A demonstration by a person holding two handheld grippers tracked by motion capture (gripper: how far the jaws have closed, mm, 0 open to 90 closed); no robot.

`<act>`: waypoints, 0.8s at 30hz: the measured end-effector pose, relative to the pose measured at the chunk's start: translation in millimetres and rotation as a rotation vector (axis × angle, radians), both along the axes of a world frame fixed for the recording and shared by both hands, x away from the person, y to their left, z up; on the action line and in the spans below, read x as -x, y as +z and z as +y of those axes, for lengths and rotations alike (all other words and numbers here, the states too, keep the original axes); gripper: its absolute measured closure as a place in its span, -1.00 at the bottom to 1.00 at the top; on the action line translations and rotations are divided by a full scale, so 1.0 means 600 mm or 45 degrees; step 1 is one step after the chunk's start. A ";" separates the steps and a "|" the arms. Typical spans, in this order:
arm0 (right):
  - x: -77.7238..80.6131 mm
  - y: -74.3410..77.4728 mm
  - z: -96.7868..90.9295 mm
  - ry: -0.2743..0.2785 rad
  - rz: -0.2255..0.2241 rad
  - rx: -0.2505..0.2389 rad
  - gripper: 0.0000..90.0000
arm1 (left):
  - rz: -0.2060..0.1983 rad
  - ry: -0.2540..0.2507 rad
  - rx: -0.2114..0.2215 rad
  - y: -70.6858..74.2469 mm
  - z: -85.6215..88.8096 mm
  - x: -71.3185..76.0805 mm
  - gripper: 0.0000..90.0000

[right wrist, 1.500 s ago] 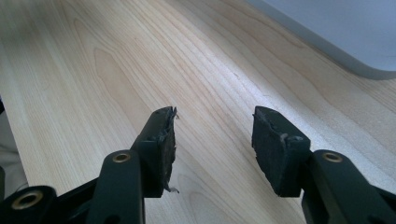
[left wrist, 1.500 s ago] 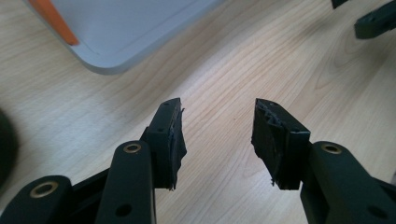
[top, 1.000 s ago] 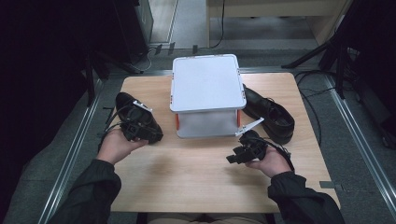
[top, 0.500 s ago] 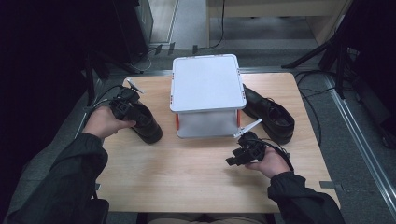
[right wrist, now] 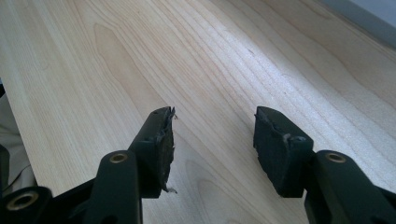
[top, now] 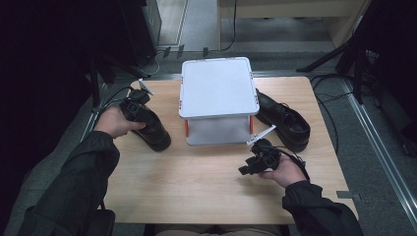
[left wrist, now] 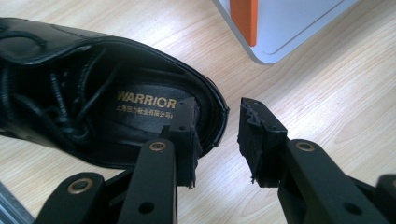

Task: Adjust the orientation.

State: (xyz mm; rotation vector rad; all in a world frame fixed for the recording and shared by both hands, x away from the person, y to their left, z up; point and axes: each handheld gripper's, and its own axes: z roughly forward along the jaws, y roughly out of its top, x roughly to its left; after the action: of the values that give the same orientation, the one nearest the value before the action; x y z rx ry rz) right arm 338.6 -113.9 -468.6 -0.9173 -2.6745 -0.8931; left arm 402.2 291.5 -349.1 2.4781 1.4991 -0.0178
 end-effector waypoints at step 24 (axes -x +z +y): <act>0.001 -0.004 0.002 0.004 0.023 0.015 0.08 | 0.097 -0.083 -0.054 -0.040 -0.010 -0.001 0.79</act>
State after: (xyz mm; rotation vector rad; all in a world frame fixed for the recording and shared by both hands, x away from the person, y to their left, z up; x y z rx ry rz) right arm 338.2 -112.8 -471.0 -0.9186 -2.6679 -0.8653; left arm 402.7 285.6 -373.3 2.5865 1.4614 -0.0941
